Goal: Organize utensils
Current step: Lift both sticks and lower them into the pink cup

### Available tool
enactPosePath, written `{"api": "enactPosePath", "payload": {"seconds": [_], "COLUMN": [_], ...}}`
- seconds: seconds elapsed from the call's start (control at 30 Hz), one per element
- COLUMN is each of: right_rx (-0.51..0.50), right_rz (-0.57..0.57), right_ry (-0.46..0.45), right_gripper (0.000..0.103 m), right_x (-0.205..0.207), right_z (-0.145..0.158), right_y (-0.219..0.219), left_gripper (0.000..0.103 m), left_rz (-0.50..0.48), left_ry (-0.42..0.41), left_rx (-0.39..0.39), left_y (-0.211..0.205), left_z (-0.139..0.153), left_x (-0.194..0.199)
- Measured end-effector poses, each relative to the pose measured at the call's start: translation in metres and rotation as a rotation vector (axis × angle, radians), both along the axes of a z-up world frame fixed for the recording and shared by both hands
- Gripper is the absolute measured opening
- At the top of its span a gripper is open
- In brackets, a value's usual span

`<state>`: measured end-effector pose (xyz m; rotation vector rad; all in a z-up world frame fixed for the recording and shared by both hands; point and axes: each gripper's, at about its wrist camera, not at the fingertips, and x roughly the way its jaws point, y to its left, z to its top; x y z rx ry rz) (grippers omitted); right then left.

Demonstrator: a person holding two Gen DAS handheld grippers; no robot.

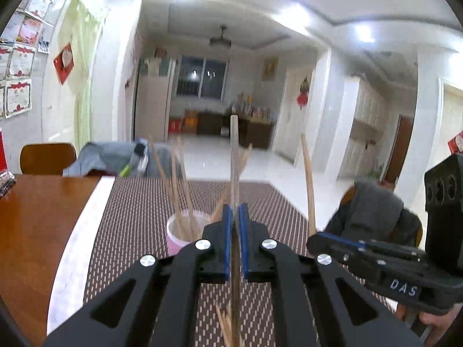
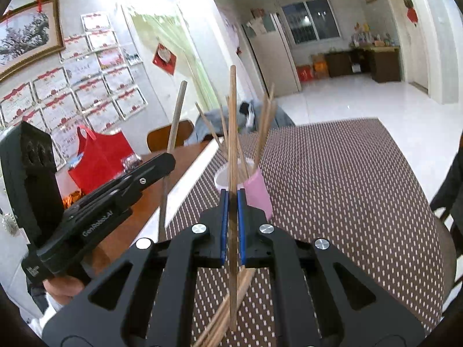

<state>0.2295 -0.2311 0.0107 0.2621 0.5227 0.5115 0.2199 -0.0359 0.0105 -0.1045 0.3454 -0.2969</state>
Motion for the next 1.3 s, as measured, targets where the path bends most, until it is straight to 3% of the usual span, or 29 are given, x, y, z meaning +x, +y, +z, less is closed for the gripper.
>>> {"api": "enactPosePath", "payload": {"seconds": [0.73, 1.0, 1.3], "right_rx": [0.15, 0.166, 0.131], "right_rz": [-0.093, -0.148, -0.157], "right_ry": [-0.297, -0.338, -0.318], "right_gripper": [0.007, 0.007, 0.007], "right_x": [0.082, 0.101, 0.11], "right_z": [0.026, 0.014, -0.003], "right_y": [0.03, 0.037, 0.046], "left_gripper": [0.006, 0.006, 0.006], "left_rz": [0.19, 0.24, 0.267], "left_ry": [-0.337, -0.406, -0.376], "left_rx": [-0.202, -0.148, -0.115], "left_y": [0.021, 0.013, 0.014], "left_z": [0.013, 0.004, -0.017], "left_x": [0.076, 0.09, 0.101]}}
